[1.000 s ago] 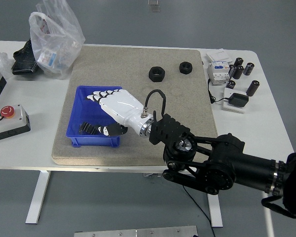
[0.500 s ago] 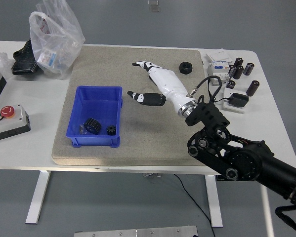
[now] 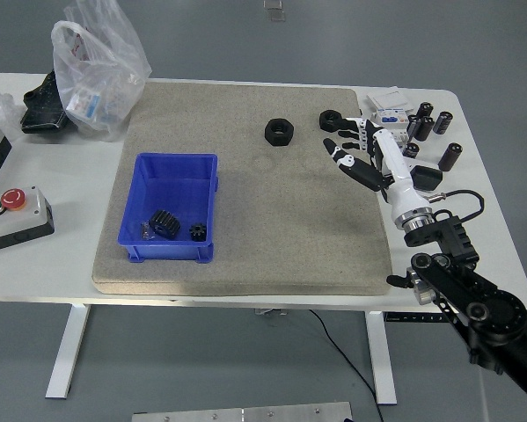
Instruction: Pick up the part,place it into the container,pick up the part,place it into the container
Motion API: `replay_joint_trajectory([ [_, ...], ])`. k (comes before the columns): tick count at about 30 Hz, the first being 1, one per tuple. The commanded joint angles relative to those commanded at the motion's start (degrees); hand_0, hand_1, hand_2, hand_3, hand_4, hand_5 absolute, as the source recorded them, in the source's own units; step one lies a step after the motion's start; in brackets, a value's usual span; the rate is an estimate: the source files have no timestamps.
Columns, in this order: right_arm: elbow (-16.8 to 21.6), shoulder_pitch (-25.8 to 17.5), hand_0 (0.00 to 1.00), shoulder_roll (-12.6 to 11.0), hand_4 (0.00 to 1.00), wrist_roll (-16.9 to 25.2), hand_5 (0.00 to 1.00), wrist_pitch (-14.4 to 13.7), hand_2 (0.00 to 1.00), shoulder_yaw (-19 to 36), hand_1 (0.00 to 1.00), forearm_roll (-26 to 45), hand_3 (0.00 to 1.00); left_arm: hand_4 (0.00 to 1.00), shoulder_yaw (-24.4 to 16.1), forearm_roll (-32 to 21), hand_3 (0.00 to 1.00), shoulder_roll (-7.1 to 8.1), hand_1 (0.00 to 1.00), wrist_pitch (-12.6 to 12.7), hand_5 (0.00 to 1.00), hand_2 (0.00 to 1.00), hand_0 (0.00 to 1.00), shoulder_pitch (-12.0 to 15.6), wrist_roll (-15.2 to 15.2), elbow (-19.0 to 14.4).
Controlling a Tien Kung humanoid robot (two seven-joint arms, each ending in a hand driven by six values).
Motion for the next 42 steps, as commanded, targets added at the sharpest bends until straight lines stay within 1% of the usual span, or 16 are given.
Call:
replay_joint_trajectory([
  [3, 1.53, -2.76, 0.641, -0.47, 0.822, 3.15, 0.604, 2.95, 0.715, 3.18, 0.711, 5.18, 0.672, 0.650, 0.04, 0.01, 0.684, 0.01, 0.591, -0.03, 0.236, 0.592, 0.655, -0.01, -0.02, 0.00],
  [5, 1.79, -4.11, 0.641, -0.65, 0.822, 4.35, 0.604, 4.67, 0.715, 4.17, 0.711, 8.57, 0.672, 0.650, -0.01, 0.21, 0.684, 0.07, 0.591, -0.07, 0.236, 0.592, 0.655, 0.02, 0.05, 0.00],
  [6, 1.66, -4.63, 0.644, -0.68, 0.830, 4.73, 0.643, 5.56, 0.708, 4.31, 0.697, 10.28, 0.673, 0.650, -0.09, 0.44, 0.683, 0.13, 0.591, -0.11, 0.235, 0.592, 0.655, 0.04, 0.13, 0.00],
  [8, 1.21, -5.16, 0.644, -0.59, 0.830, 5.06, 0.643, 6.72, 0.708, 4.14, 0.697, 13.41, 0.673, 0.650, -0.17, 0.83, 0.683, 0.25, 0.591, -0.19, 0.235, 0.592, 0.655, 0.01, 0.25, 0.00],
  [11, 0.96, -5.60, 0.644, -0.25, 0.830, 5.25, 0.643, 7.56, 0.708, 4.03, 0.697, 17.17, 0.673, 0.650, -0.01, 0.99, 0.683, 0.45, 0.591, -0.24, 0.235, 0.592, 0.655, -0.12, 0.23, 0.00],
  [14, 1.30, -6.26, 0.642, -0.01, 0.834, 5.20, 0.649, 8.03, 0.702, 4.04, 0.695, 20.02, 0.673, 0.650, 0.36, 0.95, 0.683, 0.71, 0.591, -0.28, 0.235, 0.592, 0.655, -0.36, 0.06, 0.00],
  [17, 1.85, -7.22, 0.642, -0.09, 0.834, 5.01, 0.649, 8.39, 0.702, 4.11, 0.695, 21.34, 0.673, 0.650, 0.61, 0.90, 0.683, 0.89, 0.591, -0.31, 0.235, 0.592, 0.655, -0.40, 0.01, 0.00],
  [19, 2.11, -7.68, 0.648, -0.15, 0.836, 4.90, 0.668, 8.53, 0.699, 4.13, 0.690, 21.78, 0.668, 0.650, 0.55, 1.04, 0.683, 0.96, 0.591, -0.32, 0.235, 0.592, 0.655, -0.33, 0.05, 0.00],
  [22, 2.53, -8.30, 0.648, -0.26, 0.836, 4.63, 0.668, 8.69, 0.699, 4.01, 0.690, 21.89, 0.668, 0.650, 0.29, 1.20, 0.683, 0.93, 0.591, -0.31, 0.235, 0.592, 0.655, 0.04, 0.15, 0.00],
  [29, 3.44, -9.13, 0.650, -0.35, 0.833, 3.99, 0.667, 8.82, 0.699, 3.72, 0.690, 21.45, 0.666, 0.650, 0.02, 0.72, 0.683, 0.31, 0.591, -0.22, 0.235, 0.592, 0.655, 0.84, 0.02, 0.00],
  [35, 4.51, -9.14, 0.650, -0.43, 0.833, 3.39, 0.666, 8.63, 0.699, 3.74, 0.692, 20.60, 0.666, 0.650, 0.14, 0.57, 0.683, 0.10, 0.592, -0.23, 0.234, 0.592, 0.655, 0.78, -0.08, 0.00],
  [42, 4.88, -9.56, 0.651, -0.34, 0.826, 2.94, 0.660, 8.33, 0.701, 4.41, 0.692, 20.15, 0.663, 0.650, 0.35, 0.26, 0.684, 0.04, 0.591, -0.21, 0.234, 0.592, 0.655, 0.34, -0.18, 0.00],
])
